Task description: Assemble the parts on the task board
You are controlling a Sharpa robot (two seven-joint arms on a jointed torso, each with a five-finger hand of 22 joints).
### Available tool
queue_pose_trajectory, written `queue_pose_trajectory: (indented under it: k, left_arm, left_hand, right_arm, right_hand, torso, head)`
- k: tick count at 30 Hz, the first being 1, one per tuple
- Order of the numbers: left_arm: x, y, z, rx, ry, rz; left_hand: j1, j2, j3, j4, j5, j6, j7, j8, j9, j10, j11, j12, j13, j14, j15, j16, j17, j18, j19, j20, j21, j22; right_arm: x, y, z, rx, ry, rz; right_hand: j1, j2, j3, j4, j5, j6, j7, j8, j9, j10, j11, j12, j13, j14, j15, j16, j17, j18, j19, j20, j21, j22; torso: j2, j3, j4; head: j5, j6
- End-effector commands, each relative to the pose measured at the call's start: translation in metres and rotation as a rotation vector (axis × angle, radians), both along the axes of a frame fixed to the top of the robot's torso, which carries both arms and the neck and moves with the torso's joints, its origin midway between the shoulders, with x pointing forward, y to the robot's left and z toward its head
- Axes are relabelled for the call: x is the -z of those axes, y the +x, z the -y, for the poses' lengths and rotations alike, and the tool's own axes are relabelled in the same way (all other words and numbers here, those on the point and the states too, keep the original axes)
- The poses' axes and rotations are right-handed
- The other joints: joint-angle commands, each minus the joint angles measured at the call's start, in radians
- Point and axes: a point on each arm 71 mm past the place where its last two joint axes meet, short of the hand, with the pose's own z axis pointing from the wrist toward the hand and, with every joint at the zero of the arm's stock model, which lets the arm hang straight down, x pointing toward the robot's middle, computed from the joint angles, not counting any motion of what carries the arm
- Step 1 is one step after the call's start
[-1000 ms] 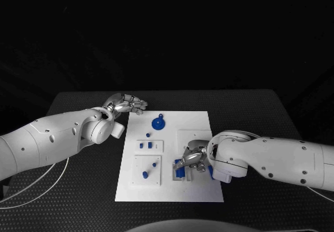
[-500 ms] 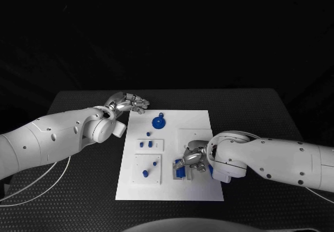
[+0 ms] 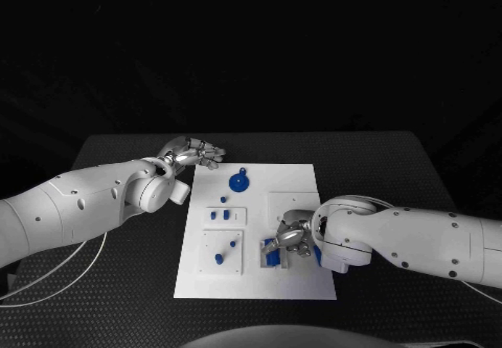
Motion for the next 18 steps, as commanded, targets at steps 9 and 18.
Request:
queue_pose_trajectory:
  k: [9,18]
  left_arm:
    - [-0.0009,-0.0007,0.0025,0.015,-0.010,0.001]
    - [-0.0009,-0.0008,0.0015,0.013,-0.009,0.000]
  left_hand:
    - [-0.008,-0.002,-0.001,0.007,-0.005,-0.007,-0.003,0.000,-0.001,0.000,0.003,0.003,-0.001,0.001,0.004,-0.005,0.003,0.010,-0.007,0.000,-0.004,0.022]
    - [-0.009,-0.002,-0.001,0.008,-0.005,-0.007,-0.003,0.001,-0.001,0.000,0.003,0.003,-0.002,0.001,0.004,-0.006,0.003,0.010,-0.007,0.000,-0.004,0.022]
  right_arm:
    - [0.0078,-0.0033,-0.0008,-0.036,-0.036,-0.022]
    - [0.0101,-0.0035,-0.0015,-0.029,-0.033,-0.026]
  right_hand:
    - [-0.005,-0.001,-0.002,0.004,-0.001,0.004,0.000,-0.004,0.001,-0.007,-0.002,0.006,0.001,-0.007,0.000,-0.006,-0.003,0.037,-0.004,0.004,0.006,-0.001]
    - [-0.016,-0.006,-0.007,0.011,-0.001,0.001,0.001,-0.006,0.003,-0.009,-0.001,0.005,0.001,-0.009,0.001,-0.007,-0.006,0.037,-0.006,0.004,0.006,-0.001]
  torso:
    - [0.000,-0.0002,0.0003]
    - [0.001,0.0004,-0.0007]
  head:
    - [0.004,0.000]
    - [0.008,0.000]
